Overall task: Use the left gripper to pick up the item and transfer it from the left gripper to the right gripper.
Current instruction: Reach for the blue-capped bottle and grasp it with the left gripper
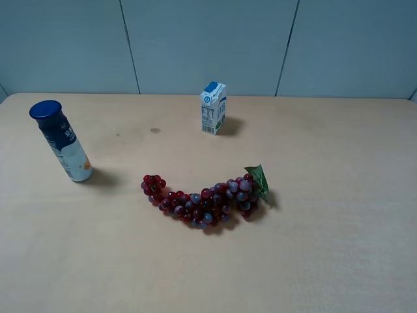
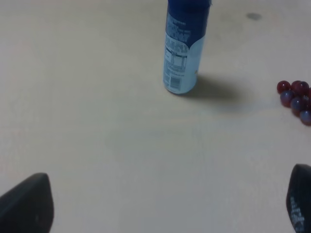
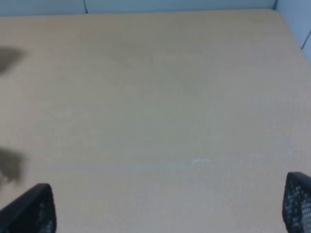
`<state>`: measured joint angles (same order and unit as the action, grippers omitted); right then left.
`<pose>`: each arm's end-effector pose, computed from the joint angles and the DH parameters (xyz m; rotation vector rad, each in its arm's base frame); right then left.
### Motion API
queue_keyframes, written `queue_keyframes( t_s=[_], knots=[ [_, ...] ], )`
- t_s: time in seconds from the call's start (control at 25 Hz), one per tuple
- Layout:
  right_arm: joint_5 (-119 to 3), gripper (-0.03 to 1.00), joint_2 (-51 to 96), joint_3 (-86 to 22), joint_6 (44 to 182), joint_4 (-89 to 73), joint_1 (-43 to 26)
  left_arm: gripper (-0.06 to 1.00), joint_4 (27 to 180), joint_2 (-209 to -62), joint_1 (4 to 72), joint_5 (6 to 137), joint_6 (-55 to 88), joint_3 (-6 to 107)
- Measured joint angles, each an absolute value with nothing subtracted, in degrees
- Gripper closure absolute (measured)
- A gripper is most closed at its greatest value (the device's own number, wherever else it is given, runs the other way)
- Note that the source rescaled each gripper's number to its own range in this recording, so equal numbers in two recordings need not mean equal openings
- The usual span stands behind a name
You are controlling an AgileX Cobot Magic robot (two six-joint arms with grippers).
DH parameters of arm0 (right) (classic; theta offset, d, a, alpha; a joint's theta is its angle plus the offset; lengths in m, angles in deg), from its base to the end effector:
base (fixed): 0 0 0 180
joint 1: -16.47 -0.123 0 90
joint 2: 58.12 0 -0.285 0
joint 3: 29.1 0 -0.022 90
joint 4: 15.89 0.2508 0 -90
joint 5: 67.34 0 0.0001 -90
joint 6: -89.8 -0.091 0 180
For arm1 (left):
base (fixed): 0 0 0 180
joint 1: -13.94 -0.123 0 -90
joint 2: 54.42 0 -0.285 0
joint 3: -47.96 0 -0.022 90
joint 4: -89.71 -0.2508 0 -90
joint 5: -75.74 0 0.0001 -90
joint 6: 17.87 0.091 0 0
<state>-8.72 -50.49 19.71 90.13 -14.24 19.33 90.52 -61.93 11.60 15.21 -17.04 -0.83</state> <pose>-0.0032 0.0024 0.2792 0.0437 2.0074 -0.0013 -0.0049 -0.0013 0.2766 -0.0262 2.0389 0.0178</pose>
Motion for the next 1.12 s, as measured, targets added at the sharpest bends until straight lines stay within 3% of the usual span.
queue_keyframes(
  t_s=[0.68,1.12],
  knots=[
    [-8.7,-0.03,-50.5,19.7,90.1,-14.2,19.3,0.03,90.5,-62.1,11.6,14.7,-17.0,-0.1],
    [-8.7,-0.03,-50.5,19.7,90.1,-14.2,19.3,0.03,89.2,-81.8,11.6,8.5,-17.0,17.1]
  ],
)
